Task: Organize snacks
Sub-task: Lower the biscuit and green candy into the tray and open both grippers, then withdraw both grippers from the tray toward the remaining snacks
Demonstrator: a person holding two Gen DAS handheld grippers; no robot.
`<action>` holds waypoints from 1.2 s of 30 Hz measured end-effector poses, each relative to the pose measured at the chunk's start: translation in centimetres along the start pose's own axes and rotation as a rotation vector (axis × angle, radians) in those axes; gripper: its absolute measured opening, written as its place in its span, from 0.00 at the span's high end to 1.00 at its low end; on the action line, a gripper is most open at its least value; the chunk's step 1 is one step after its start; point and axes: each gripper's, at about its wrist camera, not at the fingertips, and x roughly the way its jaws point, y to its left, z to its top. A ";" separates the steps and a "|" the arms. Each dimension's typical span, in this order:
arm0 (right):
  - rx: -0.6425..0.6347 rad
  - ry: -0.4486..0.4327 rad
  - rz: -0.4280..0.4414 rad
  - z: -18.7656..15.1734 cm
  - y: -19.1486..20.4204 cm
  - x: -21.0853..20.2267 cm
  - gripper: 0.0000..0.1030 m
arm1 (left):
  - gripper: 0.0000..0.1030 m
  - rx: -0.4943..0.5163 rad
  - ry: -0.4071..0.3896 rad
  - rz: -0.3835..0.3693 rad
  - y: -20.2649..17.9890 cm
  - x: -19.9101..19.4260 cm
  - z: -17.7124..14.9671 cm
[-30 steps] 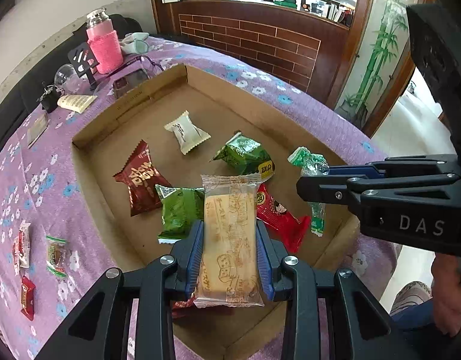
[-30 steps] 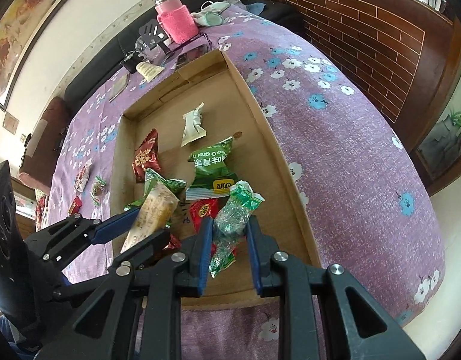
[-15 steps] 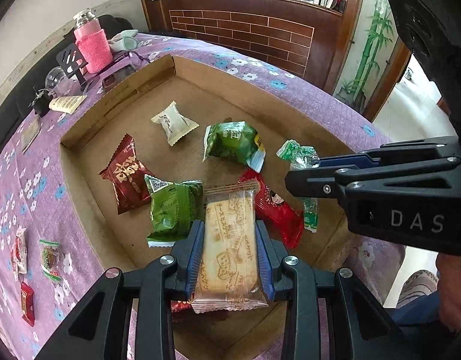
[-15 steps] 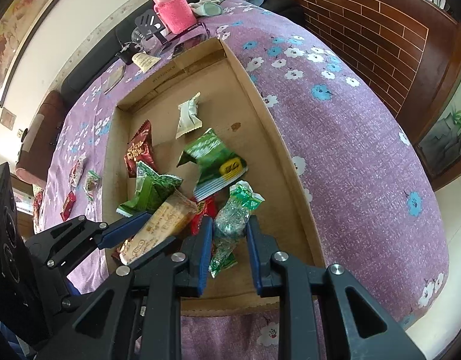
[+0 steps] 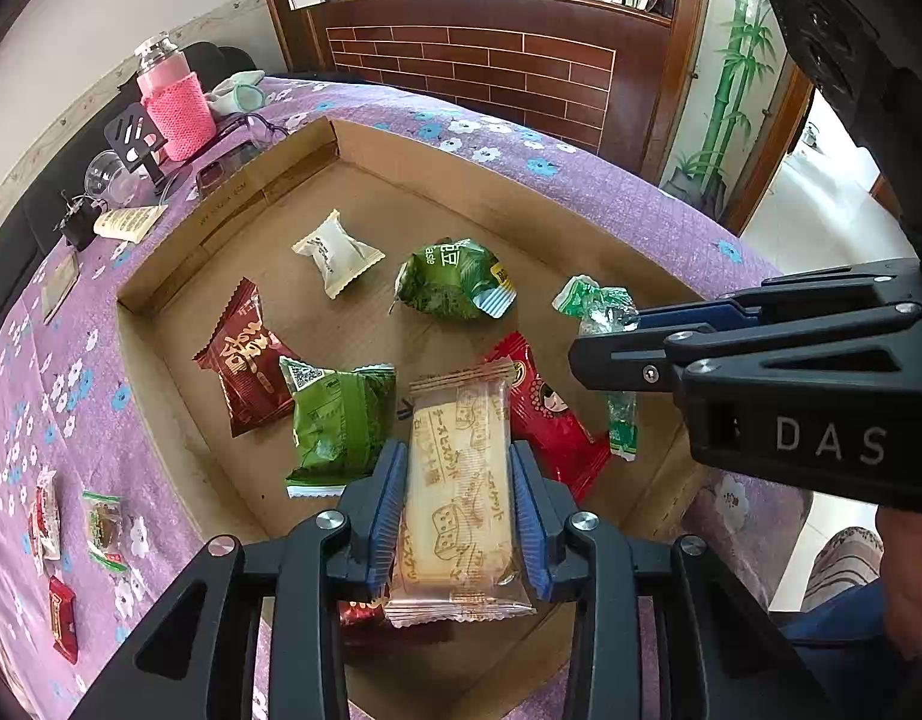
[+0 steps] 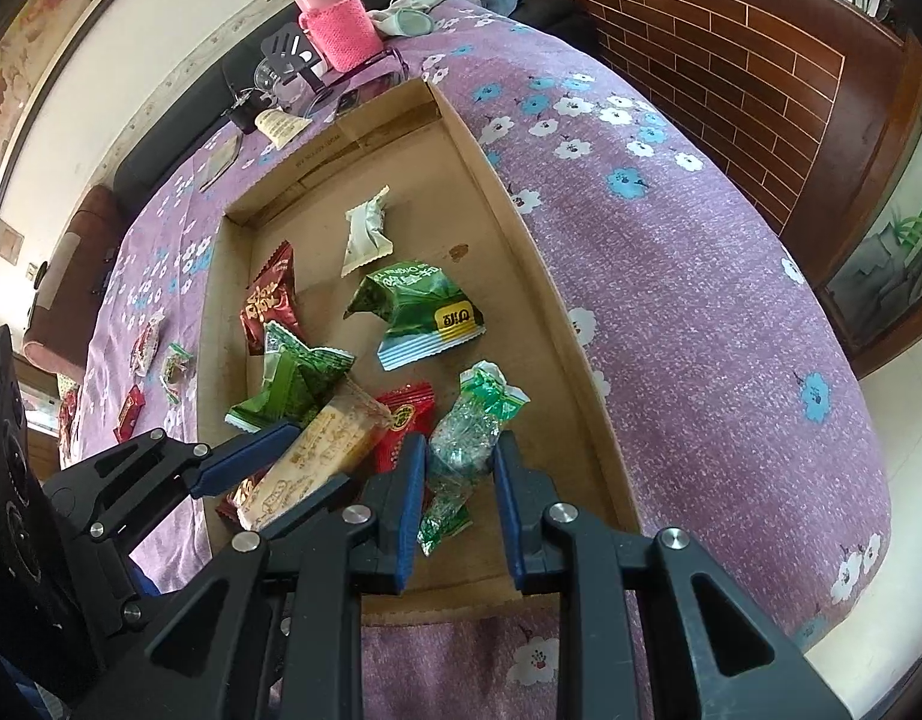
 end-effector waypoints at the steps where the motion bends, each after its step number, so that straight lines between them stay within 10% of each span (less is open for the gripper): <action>1: 0.000 -0.001 0.001 0.0 0.0 -0.1 0.78 | 0.64 0.001 -0.001 0.000 0.0 0.0 0.0; 36: -0.033 -0.066 -0.008 -0.8 2.4 -1.4 0.68 | 0.44 0.021 -0.113 0.091 1.0 -3.5 -0.9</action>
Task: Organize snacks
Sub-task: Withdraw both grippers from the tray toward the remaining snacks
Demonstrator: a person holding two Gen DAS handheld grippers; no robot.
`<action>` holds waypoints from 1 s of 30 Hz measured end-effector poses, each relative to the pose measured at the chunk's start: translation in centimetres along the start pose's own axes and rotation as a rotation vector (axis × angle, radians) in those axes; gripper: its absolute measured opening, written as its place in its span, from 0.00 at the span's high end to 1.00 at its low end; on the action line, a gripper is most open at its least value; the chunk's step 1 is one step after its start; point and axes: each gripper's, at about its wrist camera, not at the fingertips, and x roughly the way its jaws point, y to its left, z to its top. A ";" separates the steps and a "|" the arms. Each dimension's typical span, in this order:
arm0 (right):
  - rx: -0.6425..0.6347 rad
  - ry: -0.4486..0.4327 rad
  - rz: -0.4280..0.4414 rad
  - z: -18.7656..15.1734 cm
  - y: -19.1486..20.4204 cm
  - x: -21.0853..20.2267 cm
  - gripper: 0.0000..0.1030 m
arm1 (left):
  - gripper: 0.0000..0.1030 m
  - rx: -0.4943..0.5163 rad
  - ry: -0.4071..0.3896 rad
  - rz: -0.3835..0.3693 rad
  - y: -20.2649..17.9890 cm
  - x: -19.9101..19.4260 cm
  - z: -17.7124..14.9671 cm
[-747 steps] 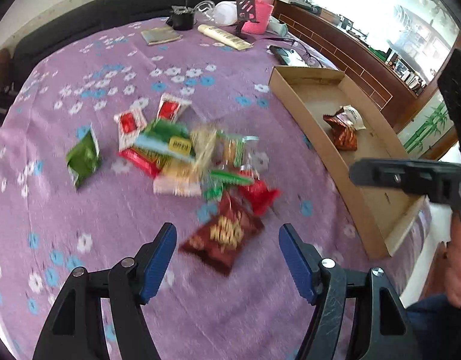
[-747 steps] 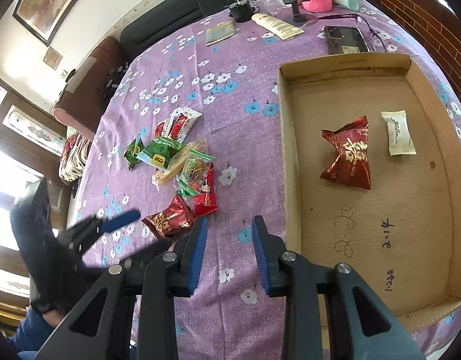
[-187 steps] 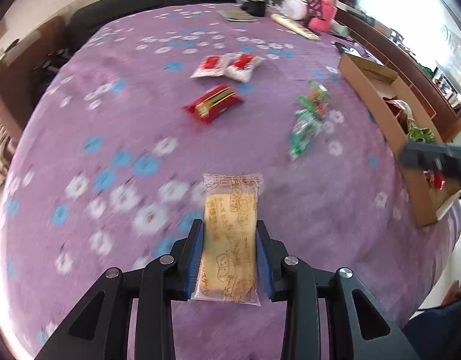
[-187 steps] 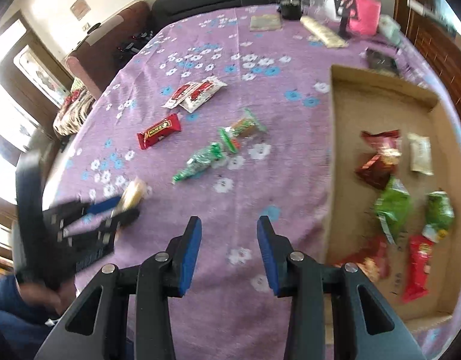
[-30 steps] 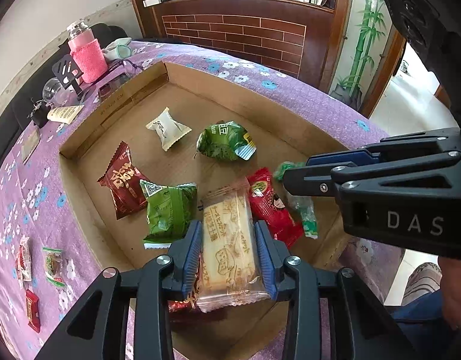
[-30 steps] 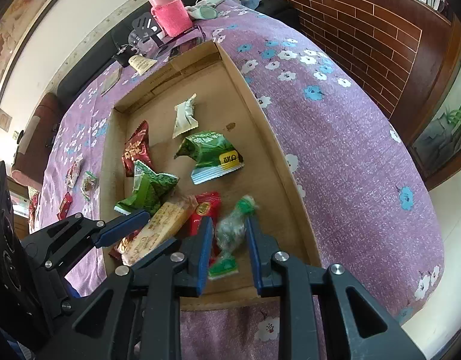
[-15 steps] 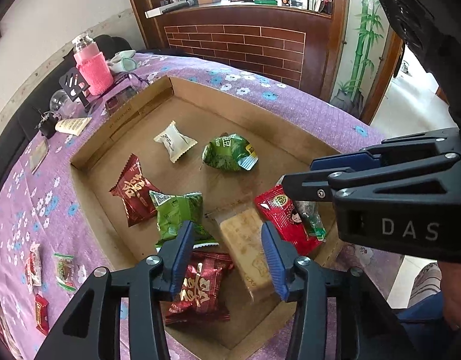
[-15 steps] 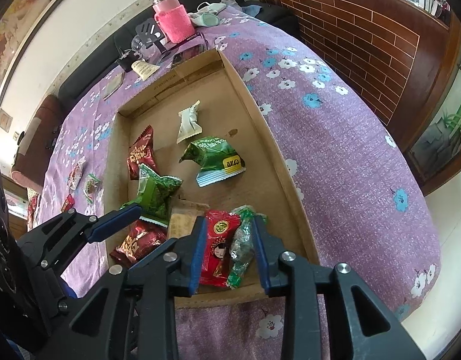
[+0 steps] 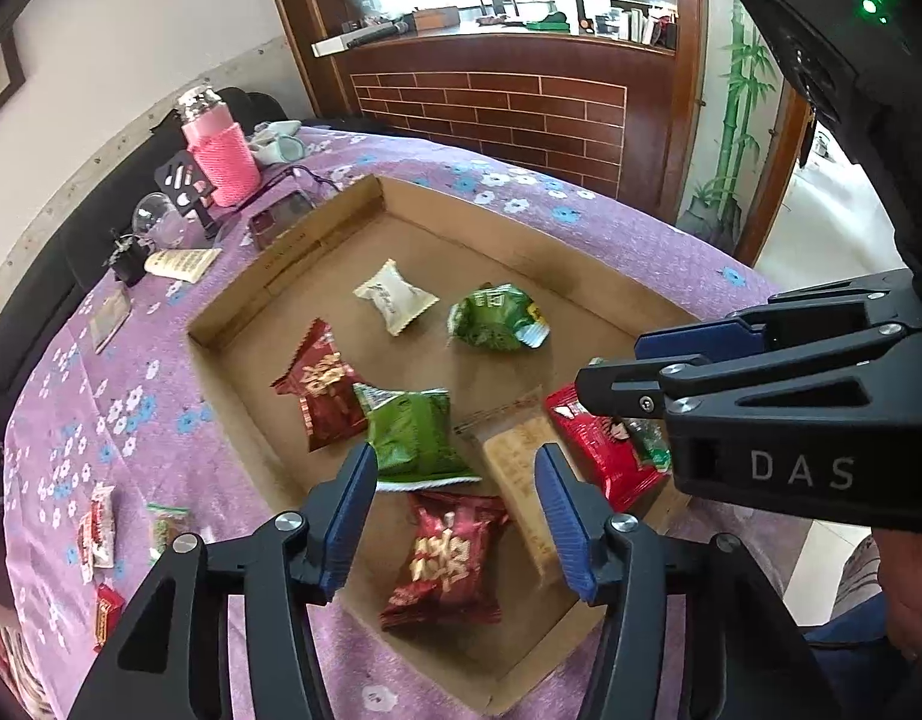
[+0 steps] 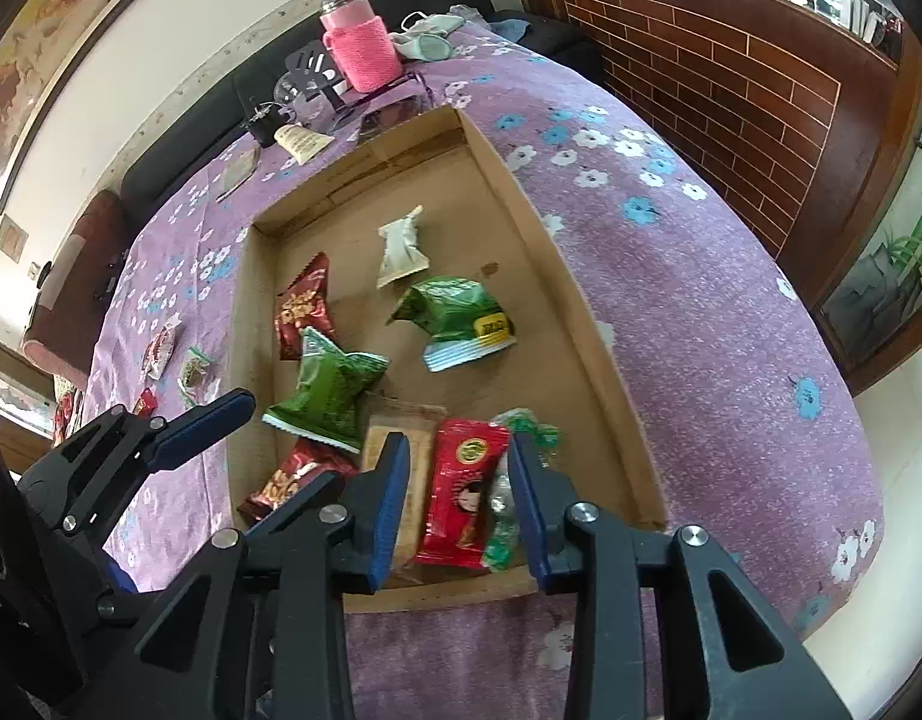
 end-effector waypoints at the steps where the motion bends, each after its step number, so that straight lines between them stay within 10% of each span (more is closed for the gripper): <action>1: -0.005 -0.001 0.001 0.0 0.3 0.0 0.68 | 0.43 -0.003 -0.003 0.004 0.2 -0.2 -0.1; 30: -0.455 -0.034 0.042 -4.2 17.9 0.7 0.62 | 0.43 -0.500 -0.013 0.164 19.8 -6.7 -13.8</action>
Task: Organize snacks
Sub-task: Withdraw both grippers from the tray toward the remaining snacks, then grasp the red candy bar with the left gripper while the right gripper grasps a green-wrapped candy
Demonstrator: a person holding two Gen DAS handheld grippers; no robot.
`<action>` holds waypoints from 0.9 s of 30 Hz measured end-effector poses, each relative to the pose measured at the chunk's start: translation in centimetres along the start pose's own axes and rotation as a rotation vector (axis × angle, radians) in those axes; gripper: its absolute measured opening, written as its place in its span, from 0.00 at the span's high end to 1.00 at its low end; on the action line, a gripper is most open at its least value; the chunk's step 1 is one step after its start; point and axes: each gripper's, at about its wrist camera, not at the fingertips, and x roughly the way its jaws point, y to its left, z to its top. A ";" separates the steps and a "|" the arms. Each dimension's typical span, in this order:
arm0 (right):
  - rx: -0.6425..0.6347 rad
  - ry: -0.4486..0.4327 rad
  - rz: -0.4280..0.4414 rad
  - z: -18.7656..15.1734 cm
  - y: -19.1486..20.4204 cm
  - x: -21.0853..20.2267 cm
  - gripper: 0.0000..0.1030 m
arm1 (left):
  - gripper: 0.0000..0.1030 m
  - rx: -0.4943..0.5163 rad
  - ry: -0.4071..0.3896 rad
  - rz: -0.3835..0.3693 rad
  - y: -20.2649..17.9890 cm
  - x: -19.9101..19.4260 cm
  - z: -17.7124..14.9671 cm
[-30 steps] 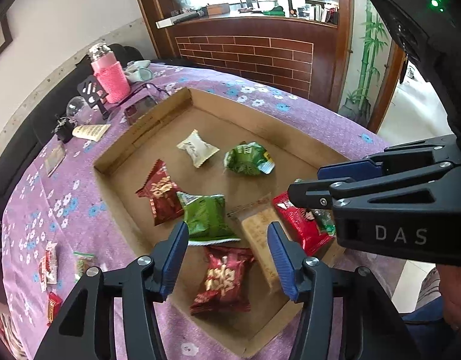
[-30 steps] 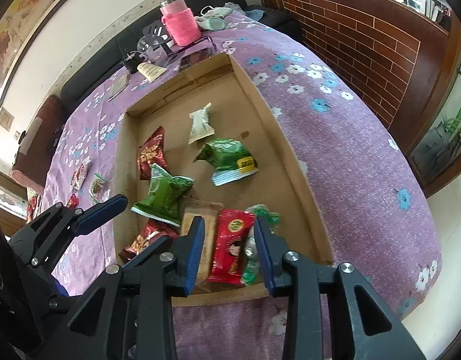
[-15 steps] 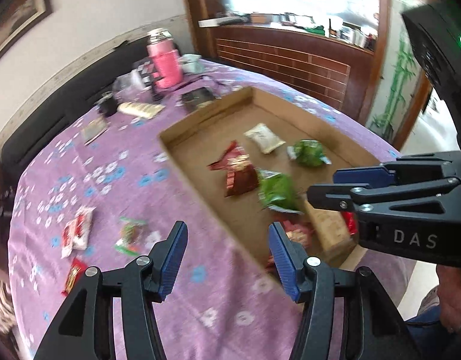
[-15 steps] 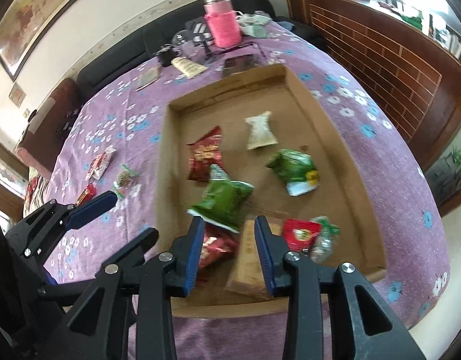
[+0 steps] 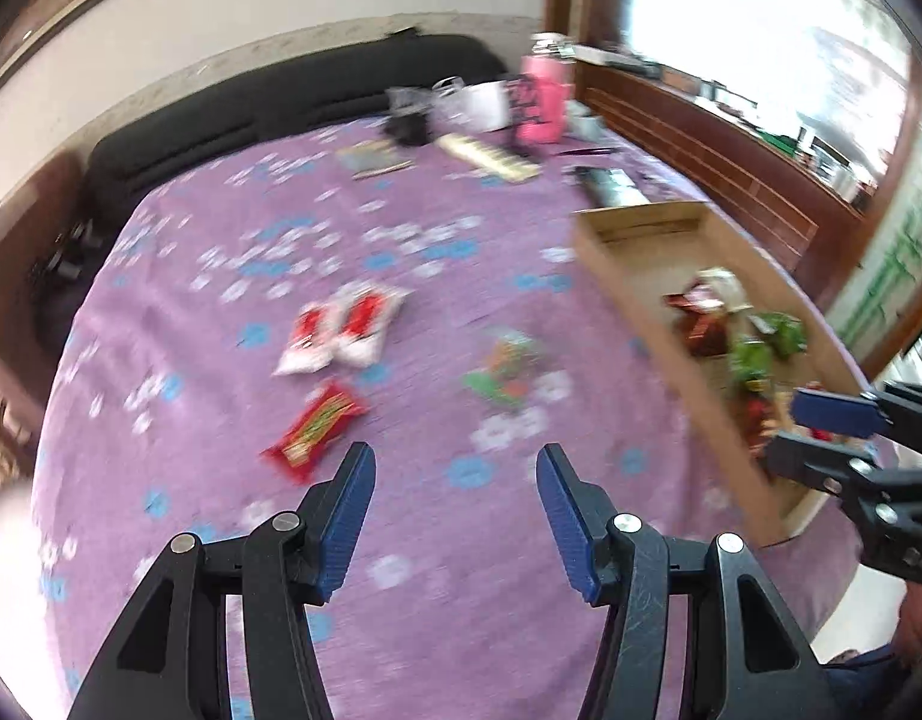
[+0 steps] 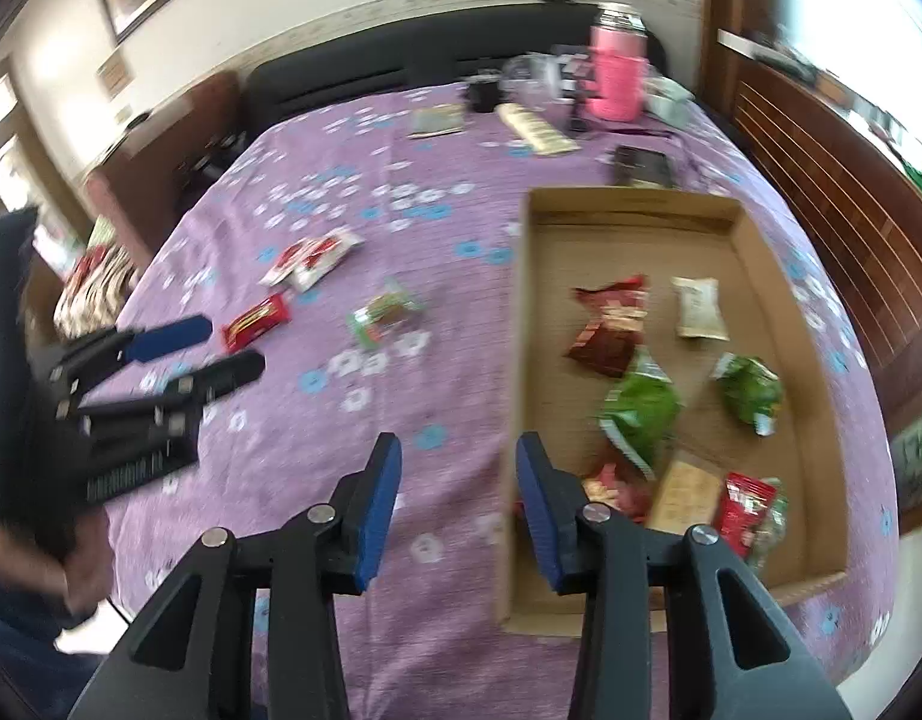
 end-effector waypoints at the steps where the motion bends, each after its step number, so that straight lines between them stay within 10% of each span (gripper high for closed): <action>1: -0.014 0.005 0.003 -0.1 0.5 0.1 0.61 | 0.43 -0.017 0.009 0.015 1.2 0.2 -0.3; 12: -0.053 0.057 -0.003 -0.9 3.1 1.6 0.61 | 0.43 -0.025 0.039 0.078 8.2 2.0 0.9; 27: 0.007 0.075 -0.056 -1.6 1.4 1.3 0.61 | 0.44 0.110 0.116 0.034 6.7 8.9 2.6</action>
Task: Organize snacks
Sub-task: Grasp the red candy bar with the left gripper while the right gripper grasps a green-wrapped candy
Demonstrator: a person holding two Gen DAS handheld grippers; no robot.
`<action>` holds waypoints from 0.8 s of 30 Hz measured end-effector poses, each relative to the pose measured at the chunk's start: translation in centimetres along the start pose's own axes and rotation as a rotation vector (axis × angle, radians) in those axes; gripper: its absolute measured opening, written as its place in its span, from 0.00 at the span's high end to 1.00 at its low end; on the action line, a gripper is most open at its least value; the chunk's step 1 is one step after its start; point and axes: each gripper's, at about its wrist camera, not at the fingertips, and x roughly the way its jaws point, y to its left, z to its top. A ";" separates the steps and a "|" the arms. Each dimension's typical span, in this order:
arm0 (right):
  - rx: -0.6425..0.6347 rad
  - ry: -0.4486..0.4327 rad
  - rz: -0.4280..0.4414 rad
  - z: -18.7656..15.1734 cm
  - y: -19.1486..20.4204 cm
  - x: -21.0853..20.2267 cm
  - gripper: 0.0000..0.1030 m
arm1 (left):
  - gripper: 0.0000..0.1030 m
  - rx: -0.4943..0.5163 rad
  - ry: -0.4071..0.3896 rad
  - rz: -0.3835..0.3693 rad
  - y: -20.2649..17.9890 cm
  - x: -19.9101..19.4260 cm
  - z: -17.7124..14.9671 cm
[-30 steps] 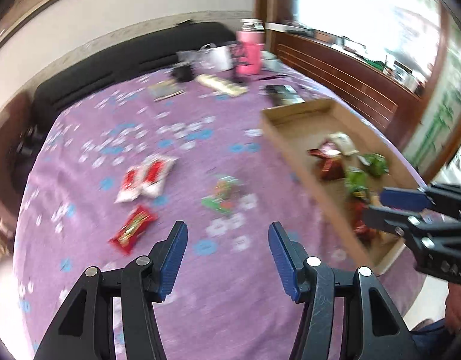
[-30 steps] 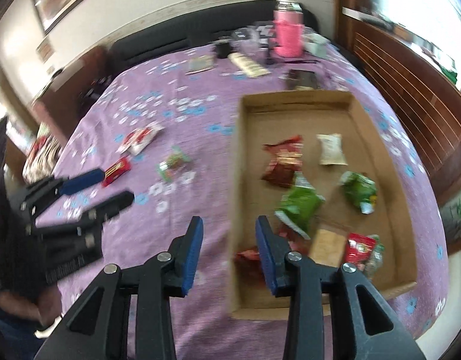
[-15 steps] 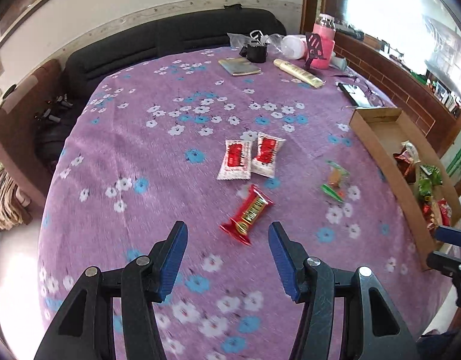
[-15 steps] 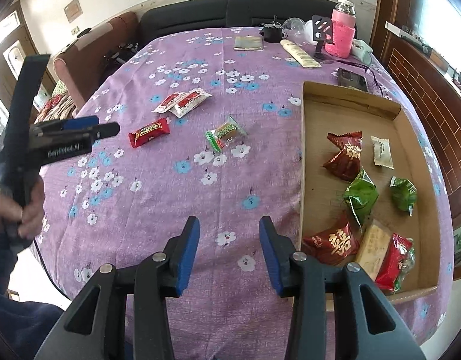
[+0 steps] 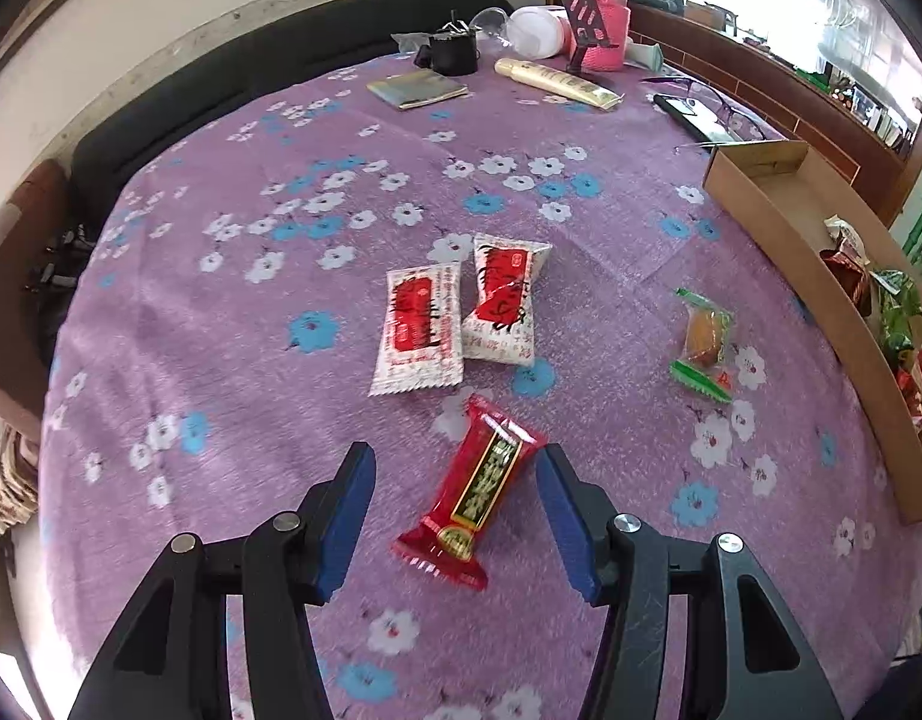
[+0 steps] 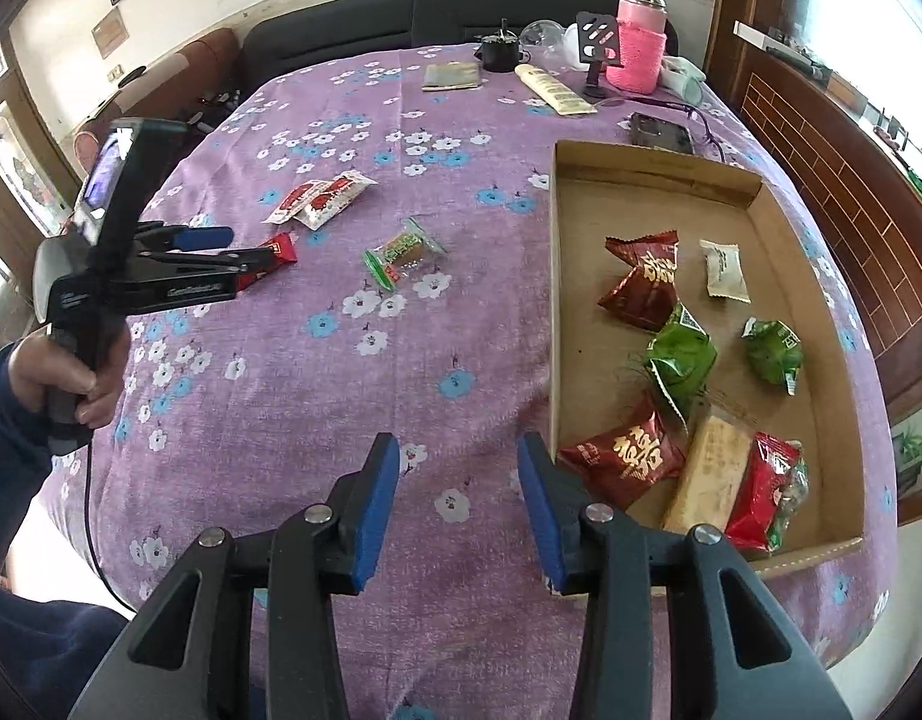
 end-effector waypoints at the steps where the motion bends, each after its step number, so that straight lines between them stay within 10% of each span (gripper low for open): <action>1: 0.000 0.001 0.001 0.0 0.0 0.0 0.61 | 0.54 -0.001 0.002 0.001 -0.1 0.2 0.0; 7: 0.005 0.000 0.040 1.7 0.2 0.2 0.61 | 0.78 -0.060 0.020 -0.001 0.1 0.7 -0.6; 15: 0.252 0.103 0.204 7.5 -1.3 4.8 0.61 | 0.78 -0.167 0.025 -0.001 0.5 -1.6 -4.8; 24: 0.327 0.149 0.154 12.6 0.5 11.3 0.61 | 0.78 -0.207 0.042 0.000 0.8 -2.9 -6.9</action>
